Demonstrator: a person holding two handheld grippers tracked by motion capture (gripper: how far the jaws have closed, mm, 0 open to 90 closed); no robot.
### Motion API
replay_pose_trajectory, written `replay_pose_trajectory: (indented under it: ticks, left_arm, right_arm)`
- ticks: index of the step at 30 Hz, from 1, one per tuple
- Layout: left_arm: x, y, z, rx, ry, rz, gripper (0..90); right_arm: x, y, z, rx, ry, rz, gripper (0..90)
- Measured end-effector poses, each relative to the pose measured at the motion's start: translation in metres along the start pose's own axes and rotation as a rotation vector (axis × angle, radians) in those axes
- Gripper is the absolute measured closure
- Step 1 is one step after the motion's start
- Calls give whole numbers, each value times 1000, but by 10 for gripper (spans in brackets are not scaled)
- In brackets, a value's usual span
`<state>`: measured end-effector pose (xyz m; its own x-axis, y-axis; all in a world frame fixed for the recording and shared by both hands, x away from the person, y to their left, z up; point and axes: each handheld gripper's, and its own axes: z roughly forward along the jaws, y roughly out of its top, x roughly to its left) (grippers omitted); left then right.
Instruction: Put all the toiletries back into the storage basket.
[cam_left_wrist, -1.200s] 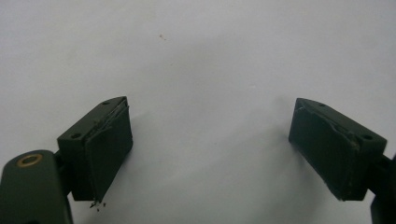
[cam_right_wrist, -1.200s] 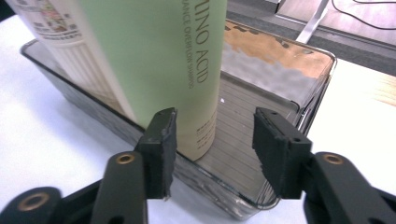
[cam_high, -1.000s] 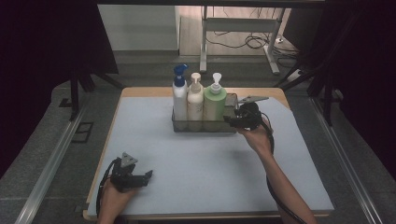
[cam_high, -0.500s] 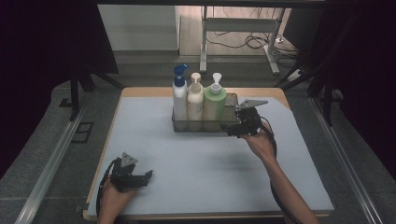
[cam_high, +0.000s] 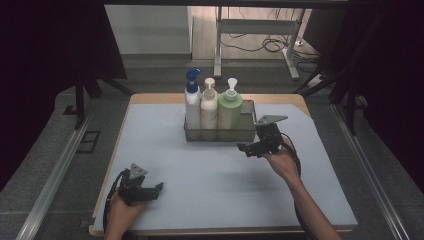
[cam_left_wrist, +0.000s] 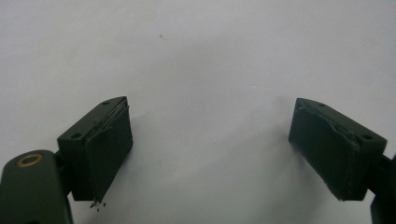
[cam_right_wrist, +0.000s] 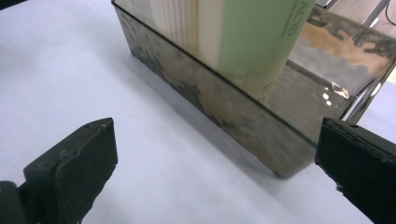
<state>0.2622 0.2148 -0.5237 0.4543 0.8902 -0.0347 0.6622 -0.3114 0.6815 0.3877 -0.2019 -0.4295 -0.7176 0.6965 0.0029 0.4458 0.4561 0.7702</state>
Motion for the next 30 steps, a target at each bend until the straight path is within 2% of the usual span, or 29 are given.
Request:
replay_pose_trajectory:
  ticks: [3, 16, 30]
  left_arm:
    - [0, 0, 0, 0, 0, 0, 134]
    - [0, 0, 0, 0, 1, 1, 133]
    - [0, 0, 0, 0, 1, 0, 132]
  right_arm:
    - [3, -6, -5, 25, -4, -17, 0]
    - [9, -29, -23, 35, 1, -19, 0]
    - [13, -66, -44, 43, -10, 11, 0]
